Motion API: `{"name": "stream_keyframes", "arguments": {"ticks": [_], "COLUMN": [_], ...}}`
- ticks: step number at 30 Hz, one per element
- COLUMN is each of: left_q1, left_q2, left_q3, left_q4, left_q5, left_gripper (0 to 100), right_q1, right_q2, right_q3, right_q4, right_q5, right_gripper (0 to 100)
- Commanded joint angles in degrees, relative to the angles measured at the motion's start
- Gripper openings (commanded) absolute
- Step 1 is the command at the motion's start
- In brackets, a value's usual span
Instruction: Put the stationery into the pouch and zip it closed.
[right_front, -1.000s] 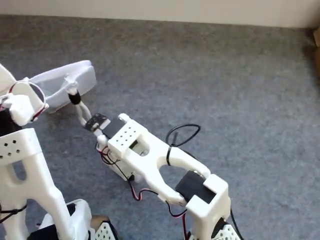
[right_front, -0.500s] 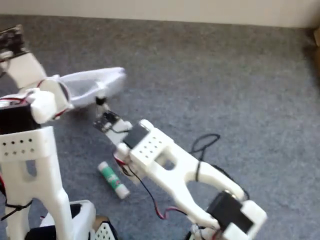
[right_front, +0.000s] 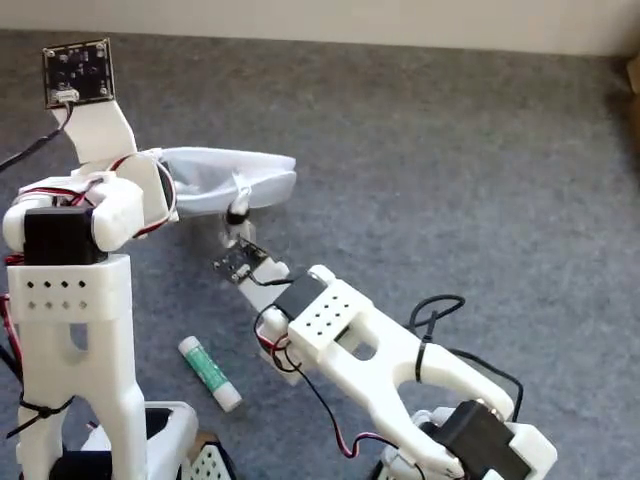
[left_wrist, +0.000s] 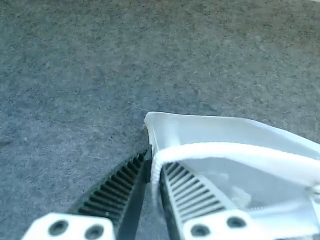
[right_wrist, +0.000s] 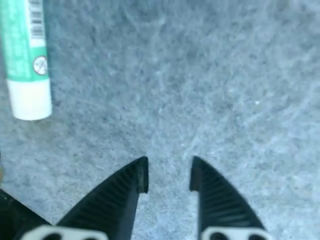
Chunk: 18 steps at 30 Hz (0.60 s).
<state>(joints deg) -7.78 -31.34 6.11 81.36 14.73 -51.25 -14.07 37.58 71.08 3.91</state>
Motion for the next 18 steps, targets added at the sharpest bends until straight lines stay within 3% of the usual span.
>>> {"name": "stream_keyframes", "arguments": {"ticks": [1, 12, 18], "left_q1": [-0.57, -15.60, -21.14], "left_q2": [-1.01, -1.10, -1.19], "left_q3": [-2.86, -2.51, -2.42], "left_q4": [-0.09, 0.00, 0.00], "left_q5": [-0.09, 0.00, 0.00], "left_gripper": [1, 1, 1], "right_q1": [-0.75, -10.42, -14.64], "right_q2": [-2.33, -1.63, 0.92], "right_q3": [-0.13, -7.87, -8.04], "right_q4": [-0.66, -11.30, -19.38], "right_q5": [0.00, -15.56, -17.58], "right_gripper": [15.6, 15.6, 15.6]}}
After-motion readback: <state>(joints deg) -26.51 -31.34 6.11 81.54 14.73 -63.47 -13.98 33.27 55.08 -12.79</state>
